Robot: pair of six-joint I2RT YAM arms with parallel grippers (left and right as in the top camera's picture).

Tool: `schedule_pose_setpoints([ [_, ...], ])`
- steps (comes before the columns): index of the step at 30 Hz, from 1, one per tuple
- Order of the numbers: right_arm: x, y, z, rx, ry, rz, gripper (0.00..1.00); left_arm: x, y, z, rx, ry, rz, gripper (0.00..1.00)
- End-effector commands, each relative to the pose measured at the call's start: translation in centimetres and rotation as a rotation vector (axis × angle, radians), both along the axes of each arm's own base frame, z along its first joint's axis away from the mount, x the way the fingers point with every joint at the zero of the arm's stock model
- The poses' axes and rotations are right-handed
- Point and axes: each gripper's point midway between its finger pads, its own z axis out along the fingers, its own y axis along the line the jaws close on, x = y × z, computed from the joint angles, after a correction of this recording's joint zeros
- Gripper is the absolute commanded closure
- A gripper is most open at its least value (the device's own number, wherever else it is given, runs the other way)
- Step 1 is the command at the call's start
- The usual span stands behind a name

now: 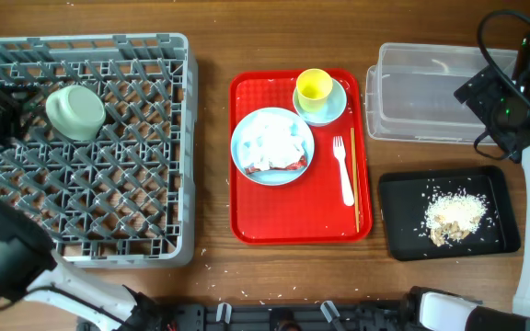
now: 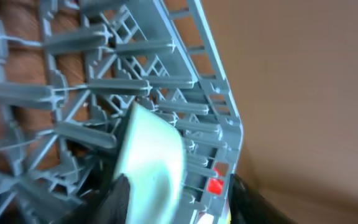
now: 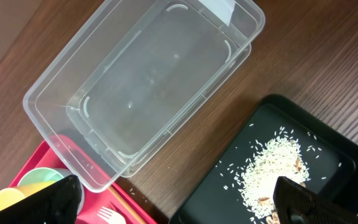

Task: Sort waste into correct bins and load items into the dishwasher rack
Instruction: 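Carry the mint bowl to the dish rack and set it down, then release the bowl and lift the left gripper above the rack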

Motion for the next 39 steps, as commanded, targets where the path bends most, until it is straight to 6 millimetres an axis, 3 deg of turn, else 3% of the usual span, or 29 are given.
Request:
schedule_pose_setpoints([
  [1, 0.1, -0.1, 0.8, -0.008, -0.025, -0.004, 0.0, -0.7, -1.5, 4.9, 0.217, 0.014, 0.012, 0.81],
  [2, 0.1, -0.1, 0.9, -0.008, -0.025, -0.004, 0.0, -0.4, -3.2, 5.2, 0.234, 0.01, -0.041, 0.9],
  [4, 0.1, -0.1, 0.8, -0.008, -0.025, -0.004, 0.0, 0.4, -7.5, 4.3, 0.302, 0.023, -0.188, 0.96],
  [6, 0.1, -0.1, 0.9, -0.008, -0.025, -0.004, 0.0, 0.8, -8.6, 0.8, 0.471, 0.209, -0.187, 0.96],
  [8, 0.1, -0.1, 0.8, -0.008, -0.025, -0.003, 0.0, 0.0, -7.1, -2.5, 0.662, 0.46, -0.052, 0.96],
  [13, 0.1, -0.1, 0.9, -0.008, -0.025, -0.004, 0.0, -0.6, -5.0, -5.0, 0.718, 0.558, -0.021, 0.96],
  [19, 0.1, -0.1, 0.9, -0.008, -0.025, -0.004, 0.0, -2.0, -1.1, -4.9, 0.663, 0.596, 0.149, 0.96],
  [21, 0.1, -0.1, 0.8, -0.008, -0.025, -0.004, 0.0, -2.1, -1.8, -4.2, 0.606, 0.574, 0.149, 0.96],
  [24, 0.1, -0.1, 0.8, -0.008, -0.023, -0.004, 0.0, -0.5, -6.5, -1.5, 0.471, 0.413, 0.009, 0.96],
  [25, 0.1, -0.1, 0.8, -0.008, -0.023, -0.004, 0.0, 0.4, -10.3, 0.6, 0.428, 0.276, -0.149, 0.96],
  [28, 0.1, -0.1, 0.8, -0.007, -0.023, -0.004, 0.0, 1.2, -17.7, 3.7, 0.351, 0.13, -0.335, 0.96],
  [29, 0.1, -0.1, 0.8, -0.008, -0.023, -0.004, 0.0, 1.3, -19.8, 3.8, 0.347, 0.117, -0.383, 0.92],
  [30, 0.1, -0.1, 0.8, -0.008, -0.023, -0.004, 0.0, 1.5, -22.9, 3.7, 0.355, 0.106, -0.454, 0.67],
  [32, 0.1, -0.1, 0.8, -0.007, -0.022, -0.004, 0.0, 1.2, -29.7, 2.8, 0.366, 0.087, -0.609, 0.45],
  [36, 0.1, -0.1, 0.8, -0.007, -0.022, -0.003, 0.0, 0.0, -37.2, -0.4, 0.547, 0.126, -0.757, 0.38],
  [39, 0.1, -0.1, 0.8, -0.007, -0.022, -0.004, 0.0, -2.5, -42.8, -1.7, 0.581, 0.123, -0.888, 0.4],
])
